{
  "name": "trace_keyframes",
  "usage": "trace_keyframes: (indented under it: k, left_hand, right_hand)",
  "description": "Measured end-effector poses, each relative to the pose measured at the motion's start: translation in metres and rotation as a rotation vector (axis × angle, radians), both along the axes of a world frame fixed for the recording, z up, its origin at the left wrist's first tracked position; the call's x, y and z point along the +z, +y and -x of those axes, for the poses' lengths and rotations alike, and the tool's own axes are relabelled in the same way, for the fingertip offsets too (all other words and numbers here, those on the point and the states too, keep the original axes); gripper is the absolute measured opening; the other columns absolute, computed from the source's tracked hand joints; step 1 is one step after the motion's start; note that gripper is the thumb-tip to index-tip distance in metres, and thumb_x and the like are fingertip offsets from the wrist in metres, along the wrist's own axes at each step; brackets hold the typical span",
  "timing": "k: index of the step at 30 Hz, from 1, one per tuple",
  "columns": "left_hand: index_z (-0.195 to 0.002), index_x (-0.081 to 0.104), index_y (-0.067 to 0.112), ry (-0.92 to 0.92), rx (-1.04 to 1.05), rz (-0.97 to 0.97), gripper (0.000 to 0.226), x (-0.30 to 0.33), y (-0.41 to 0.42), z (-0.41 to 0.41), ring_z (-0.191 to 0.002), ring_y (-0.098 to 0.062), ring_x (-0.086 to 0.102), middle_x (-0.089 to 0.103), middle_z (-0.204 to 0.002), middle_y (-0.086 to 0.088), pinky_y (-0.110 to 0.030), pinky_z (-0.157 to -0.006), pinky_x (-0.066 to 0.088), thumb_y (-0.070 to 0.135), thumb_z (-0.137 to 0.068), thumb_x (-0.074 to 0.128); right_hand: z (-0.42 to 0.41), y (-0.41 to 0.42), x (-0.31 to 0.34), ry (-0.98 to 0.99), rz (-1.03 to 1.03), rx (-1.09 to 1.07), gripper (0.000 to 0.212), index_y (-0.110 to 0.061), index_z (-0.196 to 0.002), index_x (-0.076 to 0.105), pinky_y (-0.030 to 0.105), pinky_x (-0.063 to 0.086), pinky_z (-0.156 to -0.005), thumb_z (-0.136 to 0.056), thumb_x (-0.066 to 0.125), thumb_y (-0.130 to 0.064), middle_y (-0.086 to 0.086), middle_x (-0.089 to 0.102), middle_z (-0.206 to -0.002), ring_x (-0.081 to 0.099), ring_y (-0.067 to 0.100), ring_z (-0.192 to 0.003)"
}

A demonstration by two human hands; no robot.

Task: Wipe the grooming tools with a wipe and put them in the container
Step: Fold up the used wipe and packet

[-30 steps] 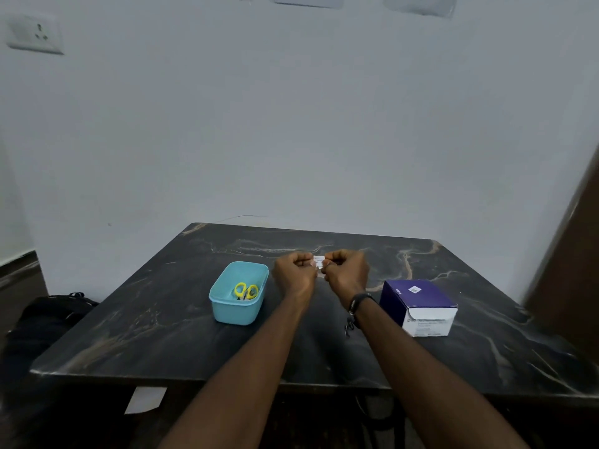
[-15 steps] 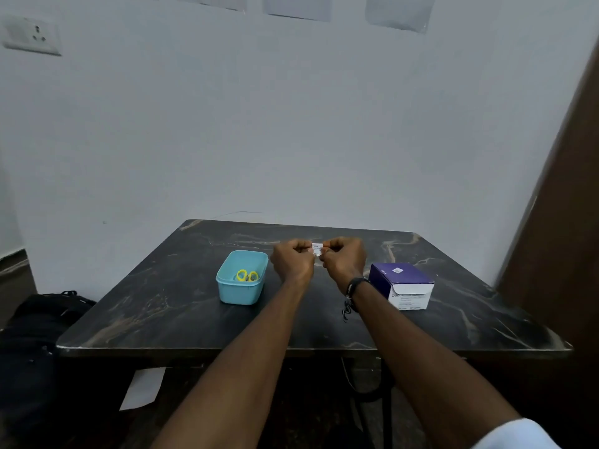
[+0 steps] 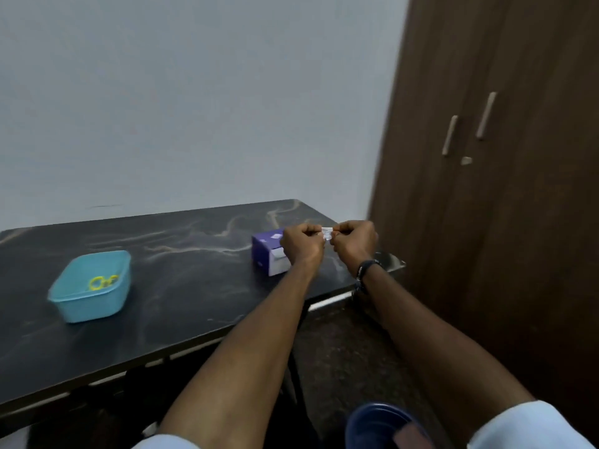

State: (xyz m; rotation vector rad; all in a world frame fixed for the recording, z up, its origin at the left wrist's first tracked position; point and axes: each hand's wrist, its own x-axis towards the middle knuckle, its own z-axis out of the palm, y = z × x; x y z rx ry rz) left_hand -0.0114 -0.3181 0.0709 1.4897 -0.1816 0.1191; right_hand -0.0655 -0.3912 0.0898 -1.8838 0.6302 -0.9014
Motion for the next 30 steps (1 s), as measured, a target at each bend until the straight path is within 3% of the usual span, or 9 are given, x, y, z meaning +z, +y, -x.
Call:
trace_keyframes:
  k: [8,12,15,18,22,30]
  left_hand:
    - [-0.07,0.074,0.015,-0.026,-0.253,-0.046,0.022,-0.021,-0.13,0.079,-0.072,-0.022,0.072,0.073,-0.074,-0.002,-0.041,-0.074,0.061,-0.007,-0.071,0.072]
    - [-0.058,0.067,0.027,0.011,-0.302,-0.103,0.034,-0.048,-0.17,0.09,-0.073,-0.019,0.071,0.072,-0.073,0.006,-0.041,-0.075,0.06,-0.003,-0.073,0.072]
    - [-0.067,0.074,0.023,0.022,-0.284,-0.168,0.024,-0.076,-0.189,0.089,-0.075,-0.017,0.071,0.074,-0.077,0.003,-0.039,-0.077,0.06,-0.001,-0.072,0.075]
    - [-0.079,0.076,0.008,0.045,-0.295,-0.207,0.017,-0.109,-0.203,0.09,-0.076,-0.02,0.07,0.075,-0.082,-0.008,-0.038,-0.077,0.06,-0.007,-0.073,0.072]
    - [-0.077,0.073,0.005,0.128,-0.374,-0.295,0.016,-0.167,-0.22,0.083,-0.076,-0.024,0.07,0.073,-0.081,-0.013,-0.044,-0.073,0.061,-0.01,-0.073,0.07]
    - [-0.071,0.073,0.009,0.374,-0.417,-0.509,0.019,-0.295,-0.223,0.081,-0.075,-0.025,0.071,0.073,-0.077,-0.01,-0.042,-0.073,0.061,-0.009,-0.074,0.071]
  right_hand:
    - [0.099,-0.111,-0.018,0.041,-0.028,-0.283,0.017,-0.02,-0.071,0.074,0.033,0.059,-0.074,-0.075,0.069,-0.005,0.002,0.073,-0.077,0.07,0.017,-0.076]
    - [0.117,-0.141,-0.041,0.047,-0.085,-0.324,0.019,-0.024,-0.065,0.068,0.021,0.05,-0.064,-0.077,0.07,-0.009,0.001,0.071,-0.078,0.068,0.015,-0.075]
    - [0.118,-0.16,-0.069,0.058,-0.119,-0.315,0.009,-0.019,-0.074,0.072,0.016,0.046,-0.059,-0.076,0.073,-0.01,0.0,0.071,-0.079,0.066,0.012,-0.075]
    - [0.112,-0.182,-0.11,0.117,-0.171,-0.319,0.006,-0.017,-0.079,0.075,0.026,0.056,-0.067,-0.075,0.074,-0.013,0.0,0.073,-0.08,0.068,0.013,-0.077]
    - [0.107,-0.201,-0.172,0.215,-0.213,-0.318,0.009,-0.022,-0.074,0.072,0.034,0.057,-0.076,-0.076,0.072,-0.013,0.0,0.073,-0.081,0.068,0.016,-0.081]
    - [0.106,-0.203,-0.302,0.426,-0.428,-0.342,0.016,-0.019,-0.064,0.068,0.029,0.052,-0.066,-0.076,0.069,-0.009,-0.001,0.07,-0.069,0.064,0.013,-0.069]
